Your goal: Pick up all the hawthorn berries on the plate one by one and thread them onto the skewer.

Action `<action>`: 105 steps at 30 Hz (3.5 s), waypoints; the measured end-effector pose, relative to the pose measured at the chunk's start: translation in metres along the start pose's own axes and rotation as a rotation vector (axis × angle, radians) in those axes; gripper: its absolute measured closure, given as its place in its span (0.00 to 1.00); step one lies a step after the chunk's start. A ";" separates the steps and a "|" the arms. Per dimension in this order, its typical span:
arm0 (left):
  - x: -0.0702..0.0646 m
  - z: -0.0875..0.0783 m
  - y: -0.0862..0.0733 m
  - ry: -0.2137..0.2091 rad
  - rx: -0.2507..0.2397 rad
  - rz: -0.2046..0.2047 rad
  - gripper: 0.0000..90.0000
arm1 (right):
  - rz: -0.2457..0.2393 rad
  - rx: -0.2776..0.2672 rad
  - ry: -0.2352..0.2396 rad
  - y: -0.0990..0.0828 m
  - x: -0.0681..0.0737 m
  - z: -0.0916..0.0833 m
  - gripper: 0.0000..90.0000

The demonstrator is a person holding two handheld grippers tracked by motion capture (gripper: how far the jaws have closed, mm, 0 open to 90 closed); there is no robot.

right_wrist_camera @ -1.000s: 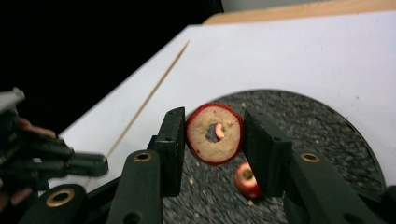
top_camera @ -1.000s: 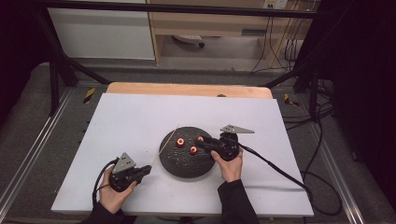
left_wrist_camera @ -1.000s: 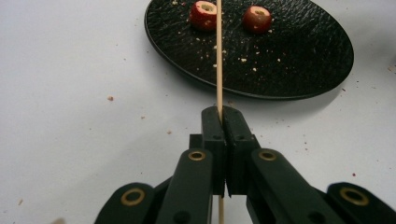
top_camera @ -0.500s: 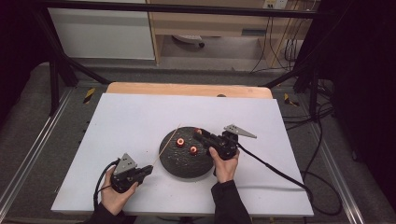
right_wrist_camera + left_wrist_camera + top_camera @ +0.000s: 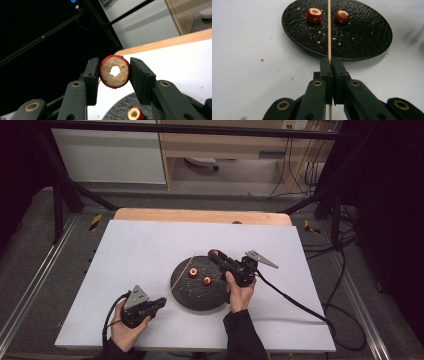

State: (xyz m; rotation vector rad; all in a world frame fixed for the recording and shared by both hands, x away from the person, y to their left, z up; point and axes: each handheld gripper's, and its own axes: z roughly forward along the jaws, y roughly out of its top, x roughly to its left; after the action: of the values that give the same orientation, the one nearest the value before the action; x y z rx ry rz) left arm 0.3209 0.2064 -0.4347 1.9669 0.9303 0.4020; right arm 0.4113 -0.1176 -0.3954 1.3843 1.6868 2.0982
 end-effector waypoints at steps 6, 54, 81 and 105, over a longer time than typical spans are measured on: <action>-0.005 0.002 0.002 -0.003 -0.009 -0.004 0.98 | -0.001 -0.055 0.003 0.004 -0.001 0.001 0.68; -0.040 0.018 0.030 -0.063 -0.077 -0.005 0.98 | 0.050 -0.276 0.054 0.004 -0.007 0.008 0.68; -0.052 0.027 0.044 -0.038 -0.116 -0.053 0.99 | 0.066 -0.262 0.082 -0.005 -0.003 0.008 0.68; -0.049 0.032 0.062 -0.035 -0.116 -0.050 0.99 | 0.059 -0.164 0.107 -0.015 0.004 0.002 0.68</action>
State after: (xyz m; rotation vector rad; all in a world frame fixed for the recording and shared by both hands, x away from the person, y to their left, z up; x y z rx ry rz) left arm 0.3356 0.1317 -0.3970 1.8359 0.9119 0.3836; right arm 0.4035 -0.1080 -0.4057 1.3105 1.4870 2.3228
